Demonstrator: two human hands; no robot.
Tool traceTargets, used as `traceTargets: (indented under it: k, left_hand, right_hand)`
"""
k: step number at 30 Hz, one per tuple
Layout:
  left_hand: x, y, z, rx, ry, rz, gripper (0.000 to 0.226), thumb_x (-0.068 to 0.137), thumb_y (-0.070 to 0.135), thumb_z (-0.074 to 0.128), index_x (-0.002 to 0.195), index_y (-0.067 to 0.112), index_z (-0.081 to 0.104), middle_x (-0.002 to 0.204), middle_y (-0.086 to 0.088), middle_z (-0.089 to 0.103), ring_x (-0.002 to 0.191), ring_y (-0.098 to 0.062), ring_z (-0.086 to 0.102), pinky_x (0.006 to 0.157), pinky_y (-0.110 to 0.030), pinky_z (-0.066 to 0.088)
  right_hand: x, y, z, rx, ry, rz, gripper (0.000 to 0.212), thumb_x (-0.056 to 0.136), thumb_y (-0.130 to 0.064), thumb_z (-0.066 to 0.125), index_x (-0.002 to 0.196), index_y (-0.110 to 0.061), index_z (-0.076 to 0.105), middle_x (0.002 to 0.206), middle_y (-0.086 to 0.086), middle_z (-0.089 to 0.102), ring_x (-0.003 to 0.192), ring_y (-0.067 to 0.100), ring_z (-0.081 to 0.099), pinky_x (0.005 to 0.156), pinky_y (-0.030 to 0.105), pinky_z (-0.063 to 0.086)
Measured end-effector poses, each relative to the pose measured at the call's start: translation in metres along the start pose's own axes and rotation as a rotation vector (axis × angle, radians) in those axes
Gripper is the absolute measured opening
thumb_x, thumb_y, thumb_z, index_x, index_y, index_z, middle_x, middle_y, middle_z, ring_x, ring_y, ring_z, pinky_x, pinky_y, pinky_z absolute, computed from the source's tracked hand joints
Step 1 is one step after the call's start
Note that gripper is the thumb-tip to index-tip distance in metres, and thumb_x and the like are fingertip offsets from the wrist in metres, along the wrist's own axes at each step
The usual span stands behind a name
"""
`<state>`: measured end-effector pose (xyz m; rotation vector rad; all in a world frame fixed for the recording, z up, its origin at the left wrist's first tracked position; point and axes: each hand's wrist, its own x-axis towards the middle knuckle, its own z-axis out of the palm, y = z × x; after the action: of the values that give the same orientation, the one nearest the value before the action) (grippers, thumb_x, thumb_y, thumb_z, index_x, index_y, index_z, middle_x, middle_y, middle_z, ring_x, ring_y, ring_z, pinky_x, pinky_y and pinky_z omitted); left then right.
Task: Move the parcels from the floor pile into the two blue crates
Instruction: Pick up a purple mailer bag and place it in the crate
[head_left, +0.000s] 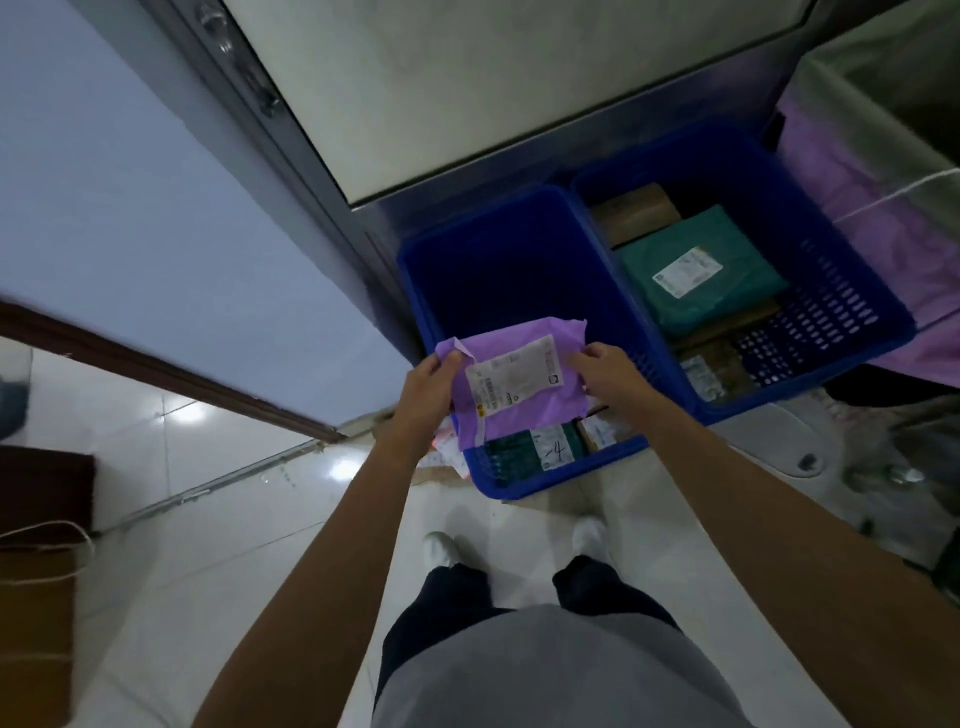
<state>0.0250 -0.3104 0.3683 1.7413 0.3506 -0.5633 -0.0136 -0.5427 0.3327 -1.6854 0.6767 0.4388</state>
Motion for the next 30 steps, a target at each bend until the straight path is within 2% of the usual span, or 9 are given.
traceTargets:
  k: [2, 4, 8, 11, 13, 17, 22, 26, 30]
  left_hand:
    - [-0.002, 0.003, 0.003, -0.02, 0.021, -0.022, 0.035, 0.104, 0.041, 0.045, 0.121, 0.015, 0.061, 0.109, -0.006, 0.069, 0.098, -0.02, 0.068, 0.069, -0.026, 0.059]
    - [-0.001, 0.004, 0.001, -0.027, 0.04, -0.041, 0.038, 0.104, 0.045, 0.041, 0.122, 0.017, 0.059, 0.11, -0.006, 0.069, 0.1, -0.022, 0.068, 0.072, -0.029, 0.059]
    - [0.011, 0.005, -0.007, -0.064, 0.038, -0.052, 0.039, 0.105, 0.044, 0.041, 0.129, 0.018, 0.058, 0.116, -0.007, 0.068, 0.105, -0.025, 0.067, 0.077, -0.033, 0.06]
    - [0.025, 0.004, -0.015, -0.099, 0.002, -0.013, 0.032, 0.105, 0.034, 0.045, 0.128, 0.019, 0.062, 0.118, -0.007, 0.069, 0.107, -0.024, 0.067, 0.081, -0.033, 0.06]
    - [0.033, 0.003, -0.019, -0.15, 0.0, 0.004, 0.027, 0.105, 0.028, 0.048, 0.123, 0.018, 0.066, 0.114, -0.005, 0.07, 0.103, -0.022, 0.068, 0.074, -0.028, 0.06]
    - [0.049, -0.006, -0.018, -0.355, -0.015, -0.086, 0.02, 0.104, 0.022, 0.05, 0.112, 0.013, 0.066, 0.1, -0.006, 0.067, 0.084, -0.017, 0.064, 0.068, -0.028, 0.058]
    - [0.066, -0.025, -0.015, -0.171, 0.031, -0.114, 0.021, 0.104, 0.023, 0.05, 0.1, 0.01, 0.066, 0.093, -0.007, 0.062, 0.081, -0.02, 0.059, 0.085, -0.049, 0.056]
    - [0.08, -0.04, -0.008, -0.103, 0.1, -0.149, 0.022, 0.102, 0.027, 0.053, 0.087, 0.016, 0.064, 0.085, -0.005, 0.064, 0.081, -0.023, 0.063, 0.086, -0.05, 0.056]
    - [0.112, -0.072, 0.004, 0.14, 0.158, -0.173, 0.025, 0.094, 0.039, 0.053, 0.087, 0.02, 0.068, 0.09, -0.006, 0.071, 0.089, -0.028, 0.069, 0.082, -0.053, 0.059]
  right_hand:
    - [0.006, -0.005, -0.003, -0.012, -0.024, 0.002, 0.048, 0.1, -0.049, 0.048, 0.112, -0.006, 0.064, 0.111, 0.015, 0.067, 0.098, 0.03, 0.066, 0.091, 0.049, 0.055]
    - [0.011, -0.01, -0.002, -0.022, -0.038, 0.0, 0.054, 0.099, -0.056, 0.043, 0.112, -0.009, 0.065, 0.111, 0.013, 0.067, 0.1, 0.031, 0.066, 0.094, 0.053, 0.054]
    - [0.018, -0.021, 0.001, 0.006, -0.006, -0.021, 0.041, 0.102, -0.041, 0.048, 0.11, -0.006, 0.066, 0.113, 0.015, 0.067, 0.107, 0.033, 0.065, 0.094, 0.052, 0.052]
    - [0.015, -0.026, 0.0, 0.015, 0.029, -0.017, 0.031, 0.104, -0.034, 0.047, 0.109, -0.011, 0.067, 0.106, 0.008, 0.068, 0.099, 0.026, 0.065, 0.094, 0.046, 0.053]
    - [0.013, -0.027, -0.001, 0.001, 0.043, -0.023, 0.031, 0.105, -0.032, 0.046, 0.107, -0.01, 0.067, 0.102, 0.008, 0.068, 0.096, 0.027, 0.064, 0.089, 0.042, 0.052]
    - [0.014, -0.025, 0.001, -0.052, 0.035, -0.002, 0.036, 0.105, -0.033, 0.045, 0.119, -0.007, 0.066, 0.117, 0.014, 0.067, 0.109, 0.031, 0.063, 0.096, 0.048, 0.05]
    - [0.028, -0.011, 0.009, -0.05, 0.009, 0.053, 0.037, 0.106, -0.032, 0.045, 0.124, -0.006, 0.065, 0.117, 0.014, 0.068, 0.105, 0.03, 0.065, 0.09, 0.046, 0.055]
    - [0.043, -0.001, 0.013, 0.014, 0.005, 0.118, 0.035, 0.106, -0.03, 0.047, 0.127, -0.009, 0.064, 0.117, 0.012, 0.068, 0.099, 0.026, 0.066, 0.072, 0.032, 0.054]
    - [0.072, 0.021, 0.018, 0.008, 0.009, 0.176, 0.035, 0.104, -0.027, 0.049, 0.114, 0.002, 0.067, 0.104, 0.024, 0.068, 0.089, 0.028, 0.064, 0.084, 0.047, 0.055]
